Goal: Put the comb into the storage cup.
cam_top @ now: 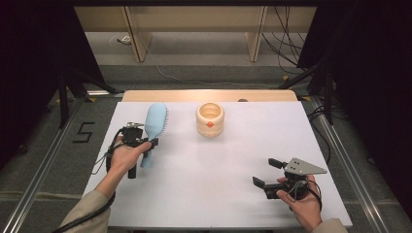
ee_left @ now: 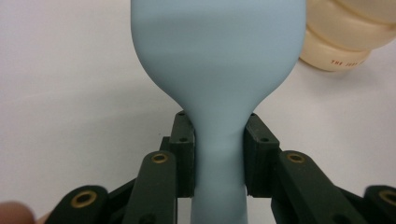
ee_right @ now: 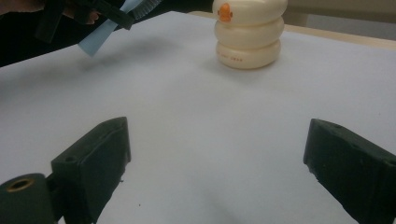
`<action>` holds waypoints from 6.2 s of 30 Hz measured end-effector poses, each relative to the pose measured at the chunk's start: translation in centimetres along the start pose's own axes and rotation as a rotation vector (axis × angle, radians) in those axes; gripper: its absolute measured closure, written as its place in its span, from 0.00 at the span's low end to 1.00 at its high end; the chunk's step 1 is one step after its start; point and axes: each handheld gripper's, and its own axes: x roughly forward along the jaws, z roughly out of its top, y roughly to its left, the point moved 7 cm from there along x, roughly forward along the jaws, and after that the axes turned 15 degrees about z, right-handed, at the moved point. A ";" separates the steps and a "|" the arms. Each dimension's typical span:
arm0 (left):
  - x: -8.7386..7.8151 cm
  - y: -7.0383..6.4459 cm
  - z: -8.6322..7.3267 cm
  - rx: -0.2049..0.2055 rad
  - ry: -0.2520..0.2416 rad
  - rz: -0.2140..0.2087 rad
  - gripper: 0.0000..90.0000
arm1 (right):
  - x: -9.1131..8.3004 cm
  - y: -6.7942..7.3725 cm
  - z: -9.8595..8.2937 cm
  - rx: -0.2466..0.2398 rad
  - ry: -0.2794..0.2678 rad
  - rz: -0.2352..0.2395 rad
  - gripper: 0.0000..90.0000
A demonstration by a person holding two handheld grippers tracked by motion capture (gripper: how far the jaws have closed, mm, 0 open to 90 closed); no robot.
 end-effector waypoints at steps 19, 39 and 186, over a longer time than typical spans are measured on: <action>-0.8 -1.9 -0.2 -0.043 -0.097 -0.047 0.77 | 0.1 0.1 0.0 -0.005 0.005 0.004 0.09; -3.0 -3.4 0.8 -0.043 -0.201 -0.099 0.77 | 0.2 0.3 0.1 -0.006 0.004 0.013 0.09; -5.6 -10.9 -0.1 0.062 -0.268 -0.246 0.77 | 3.5 1.7 1.7 0.011 -0.030 0.058 0.10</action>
